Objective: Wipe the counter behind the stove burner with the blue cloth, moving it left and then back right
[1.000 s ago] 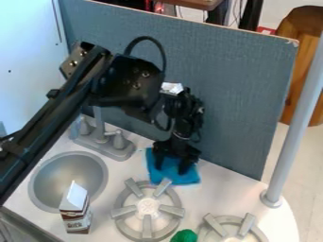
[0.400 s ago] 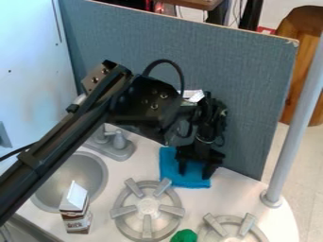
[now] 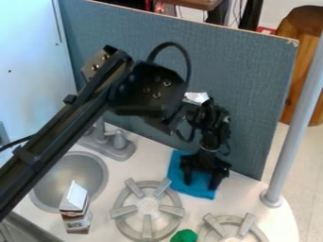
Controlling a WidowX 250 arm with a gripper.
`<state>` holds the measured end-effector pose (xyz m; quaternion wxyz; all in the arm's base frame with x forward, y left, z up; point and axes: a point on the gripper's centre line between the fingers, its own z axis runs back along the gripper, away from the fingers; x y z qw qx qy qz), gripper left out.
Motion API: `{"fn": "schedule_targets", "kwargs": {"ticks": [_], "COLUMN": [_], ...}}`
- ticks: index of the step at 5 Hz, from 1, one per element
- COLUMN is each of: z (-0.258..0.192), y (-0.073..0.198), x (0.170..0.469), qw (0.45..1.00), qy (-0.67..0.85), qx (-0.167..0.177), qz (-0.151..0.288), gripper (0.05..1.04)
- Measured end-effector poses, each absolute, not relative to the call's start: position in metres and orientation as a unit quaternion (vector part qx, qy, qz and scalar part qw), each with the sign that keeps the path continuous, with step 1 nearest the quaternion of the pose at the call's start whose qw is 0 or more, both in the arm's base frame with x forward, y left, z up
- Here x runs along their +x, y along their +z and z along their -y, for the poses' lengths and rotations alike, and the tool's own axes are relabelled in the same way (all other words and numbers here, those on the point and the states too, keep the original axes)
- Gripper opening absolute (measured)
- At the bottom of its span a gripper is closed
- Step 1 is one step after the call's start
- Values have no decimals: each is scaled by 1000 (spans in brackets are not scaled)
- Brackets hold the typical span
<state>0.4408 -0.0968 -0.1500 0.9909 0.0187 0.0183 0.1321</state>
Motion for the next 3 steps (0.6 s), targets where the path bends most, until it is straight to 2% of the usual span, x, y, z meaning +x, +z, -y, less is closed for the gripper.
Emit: {"fn": "schedule_targets", "kwargs": {"ticks": [3], "z": [111], "y": [-131], "x": [403], "qw": [995], "qy": [92], "qx": [-33], "qz": [-33], "gripper": [1001]}}
